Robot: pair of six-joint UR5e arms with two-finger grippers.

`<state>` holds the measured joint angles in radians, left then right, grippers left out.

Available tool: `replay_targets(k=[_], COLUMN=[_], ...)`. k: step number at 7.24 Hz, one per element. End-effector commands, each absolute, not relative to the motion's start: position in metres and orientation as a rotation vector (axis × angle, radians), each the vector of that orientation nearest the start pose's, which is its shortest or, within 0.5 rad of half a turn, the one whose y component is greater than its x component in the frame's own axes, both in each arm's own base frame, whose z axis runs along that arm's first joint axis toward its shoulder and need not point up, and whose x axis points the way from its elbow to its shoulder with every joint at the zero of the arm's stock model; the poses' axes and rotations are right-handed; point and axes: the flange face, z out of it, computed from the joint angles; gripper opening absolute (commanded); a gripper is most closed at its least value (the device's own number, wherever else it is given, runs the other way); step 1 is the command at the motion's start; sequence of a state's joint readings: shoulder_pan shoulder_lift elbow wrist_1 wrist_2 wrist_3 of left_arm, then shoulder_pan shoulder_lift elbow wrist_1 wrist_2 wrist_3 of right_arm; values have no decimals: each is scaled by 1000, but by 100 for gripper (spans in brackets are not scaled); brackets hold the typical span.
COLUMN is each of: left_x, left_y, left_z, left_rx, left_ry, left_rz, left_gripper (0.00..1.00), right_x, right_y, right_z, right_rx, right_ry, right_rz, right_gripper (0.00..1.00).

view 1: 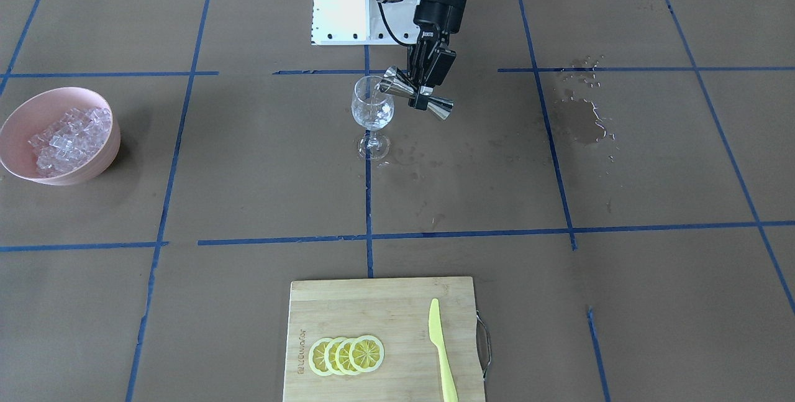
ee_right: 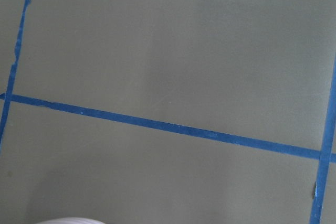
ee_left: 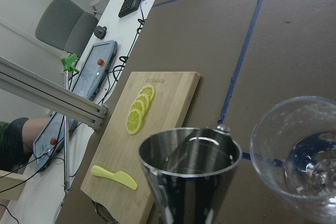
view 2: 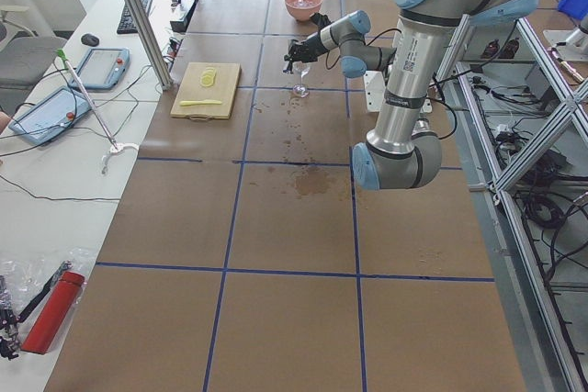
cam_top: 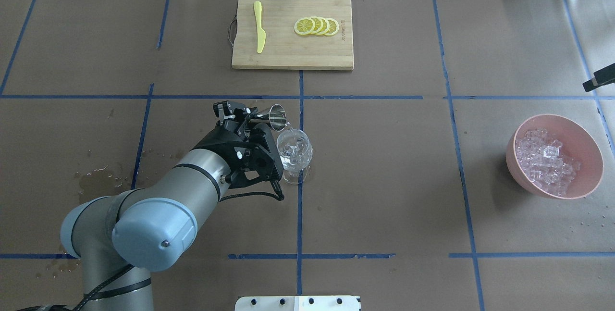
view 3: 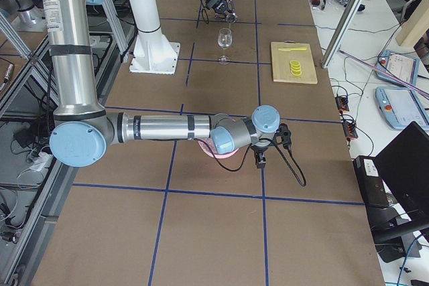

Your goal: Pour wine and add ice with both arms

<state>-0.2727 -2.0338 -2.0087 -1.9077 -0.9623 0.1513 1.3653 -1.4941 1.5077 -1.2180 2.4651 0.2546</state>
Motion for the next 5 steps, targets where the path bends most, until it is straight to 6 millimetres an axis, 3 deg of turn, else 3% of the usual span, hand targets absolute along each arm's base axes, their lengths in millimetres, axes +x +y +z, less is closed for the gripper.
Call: replay_targets(k=[1,3,5], left_x=[473,473,478], left_y=[-331,-333,-334], left_z=[168,169,147], left_rx=[1325,1328,1309], left_ry=[134,84,1], left_rz=[945,959,1058], left_gripper=[0,0,0], right_x=[-56,-56,-56], right_y=[-540,-540,-539], right_z=[604,604,606], right_rx=[130,128,125], right_ry=[-938,-938,-939], right_rz=[-118,-117,-116], right_gripper=[100,100,100])
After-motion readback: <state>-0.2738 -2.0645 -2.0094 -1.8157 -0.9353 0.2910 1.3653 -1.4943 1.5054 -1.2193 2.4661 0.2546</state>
